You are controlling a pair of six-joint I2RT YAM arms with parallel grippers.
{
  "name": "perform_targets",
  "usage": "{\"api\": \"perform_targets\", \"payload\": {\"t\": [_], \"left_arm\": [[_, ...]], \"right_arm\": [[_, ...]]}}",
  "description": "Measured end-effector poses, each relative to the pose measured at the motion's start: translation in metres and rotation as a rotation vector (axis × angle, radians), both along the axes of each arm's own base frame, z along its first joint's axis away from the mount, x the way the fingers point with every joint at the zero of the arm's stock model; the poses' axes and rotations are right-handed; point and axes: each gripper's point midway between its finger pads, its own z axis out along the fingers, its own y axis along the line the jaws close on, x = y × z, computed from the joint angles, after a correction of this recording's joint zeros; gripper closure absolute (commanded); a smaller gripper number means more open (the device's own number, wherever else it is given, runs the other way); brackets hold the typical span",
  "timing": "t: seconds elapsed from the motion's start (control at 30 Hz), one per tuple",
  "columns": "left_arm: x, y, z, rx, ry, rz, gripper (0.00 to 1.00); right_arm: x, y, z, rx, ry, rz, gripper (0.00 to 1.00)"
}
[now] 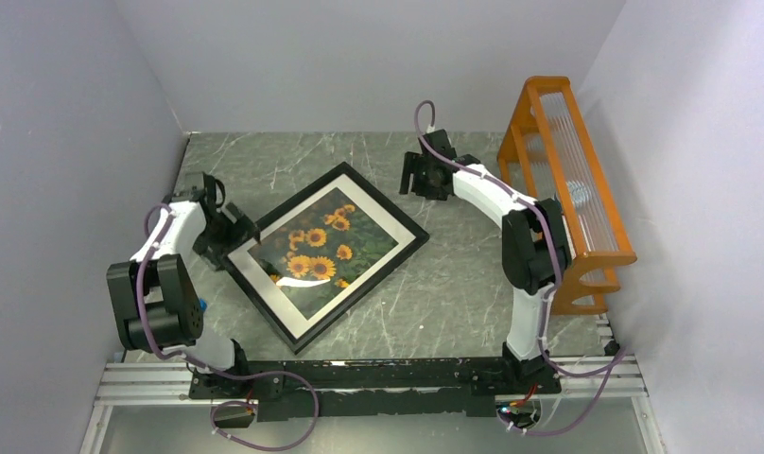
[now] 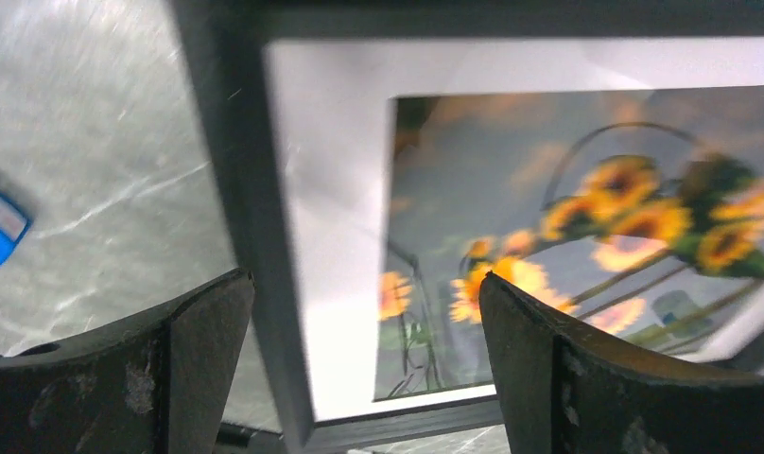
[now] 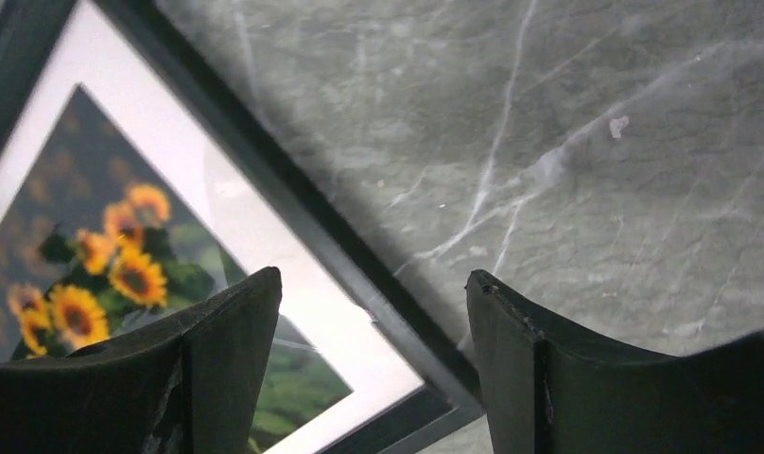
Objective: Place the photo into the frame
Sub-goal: Adjust the photo frame at the center of the board.
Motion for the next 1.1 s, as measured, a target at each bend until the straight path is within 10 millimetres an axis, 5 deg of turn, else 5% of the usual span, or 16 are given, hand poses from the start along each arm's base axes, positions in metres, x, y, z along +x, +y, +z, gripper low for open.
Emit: {"api": "perform_targets", "payload": {"t": [0.17, 0.37, 0.7, 0.9, 1.1], "left_arm": [[-0.044, 0.006, -0.030, 0.012, 0.147, 0.047, 0.06], [-0.045, 0.012, -0.032, 0.054, 0.126, 0.057, 0.07], [-0.036, -0.008, -0.063, -0.082, 0.147, -0.043, 0.11], [-0.008, -0.019, -0.059, -0.170, 0.074, -0.091, 0.12], [0.057, -0.026, -0.048, -0.256, -0.068, -0.172, 0.13]], "right_arm": [[0.008, -0.013, -0.038, 0.038, 0.112, -0.007, 0.24], [0.000, 0.003, -0.047, 0.116, 0.162, 0.054, 0.24], [-0.014, 0.022, -0.054, 0.227, 0.211, 0.135, 0.27], [-0.037, 0.009, -0.069, 0.238, 0.249, 0.117, 0.29], [-0.076, -0.019, -0.069, 0.200, 0.277, 0.049, 0.30]]}}
